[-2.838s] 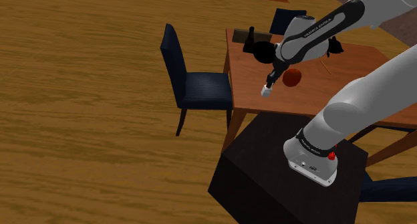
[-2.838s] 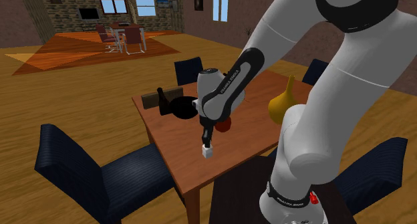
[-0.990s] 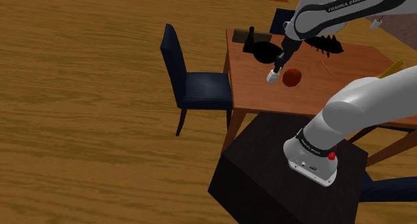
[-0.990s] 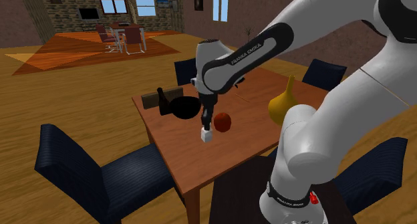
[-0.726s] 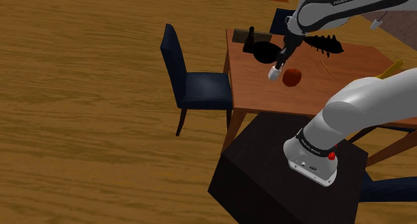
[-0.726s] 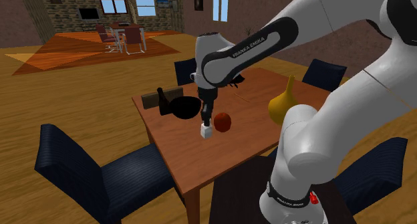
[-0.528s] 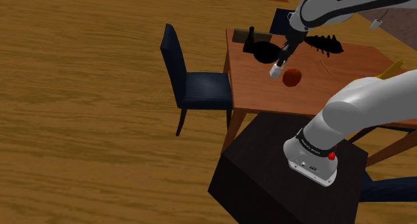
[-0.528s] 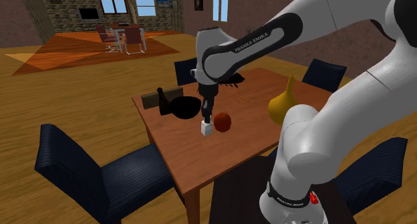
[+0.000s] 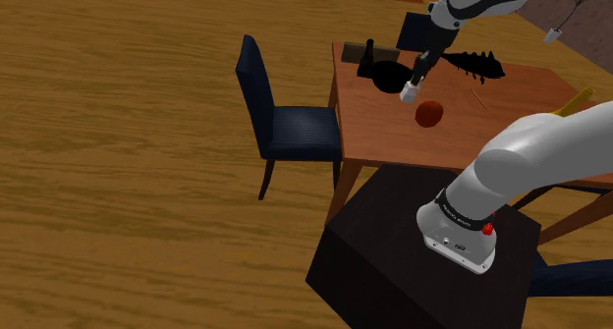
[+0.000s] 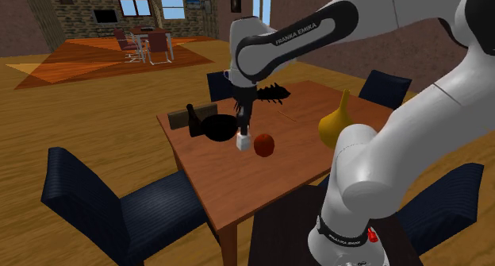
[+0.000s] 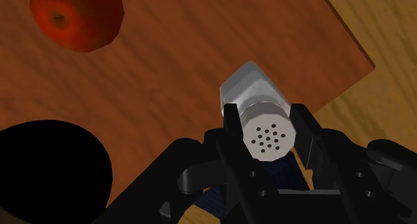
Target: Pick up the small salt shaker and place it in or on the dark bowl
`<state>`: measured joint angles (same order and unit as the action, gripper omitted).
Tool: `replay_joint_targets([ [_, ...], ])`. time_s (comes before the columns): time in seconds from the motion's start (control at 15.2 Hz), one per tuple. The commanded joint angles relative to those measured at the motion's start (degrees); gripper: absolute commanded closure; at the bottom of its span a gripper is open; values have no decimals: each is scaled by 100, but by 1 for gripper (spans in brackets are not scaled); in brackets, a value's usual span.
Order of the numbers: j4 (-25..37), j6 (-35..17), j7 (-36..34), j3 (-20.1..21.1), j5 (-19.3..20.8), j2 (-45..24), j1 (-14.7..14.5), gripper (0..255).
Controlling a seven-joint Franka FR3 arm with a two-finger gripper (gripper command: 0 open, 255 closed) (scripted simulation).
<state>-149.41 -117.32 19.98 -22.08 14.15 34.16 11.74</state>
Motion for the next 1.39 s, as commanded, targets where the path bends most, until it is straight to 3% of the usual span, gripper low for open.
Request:
replay_joint_targets([
  [0.0, 322, -56, 179, -163, -37, -359, -43, 255],
  [0.4, 1611, -128, 912, -740, -424, -1688, -246, 255],
  [0.79, 3090, 50, 1806, -1223, -1200, -3113, -316, 255],
  [1.06, 4233, 355, 2416, -1389, -1865, -4146, -123, 255],
  [1.32, 5563, 830, 2906, -1382, -2505, -5211, 318, 255],
])
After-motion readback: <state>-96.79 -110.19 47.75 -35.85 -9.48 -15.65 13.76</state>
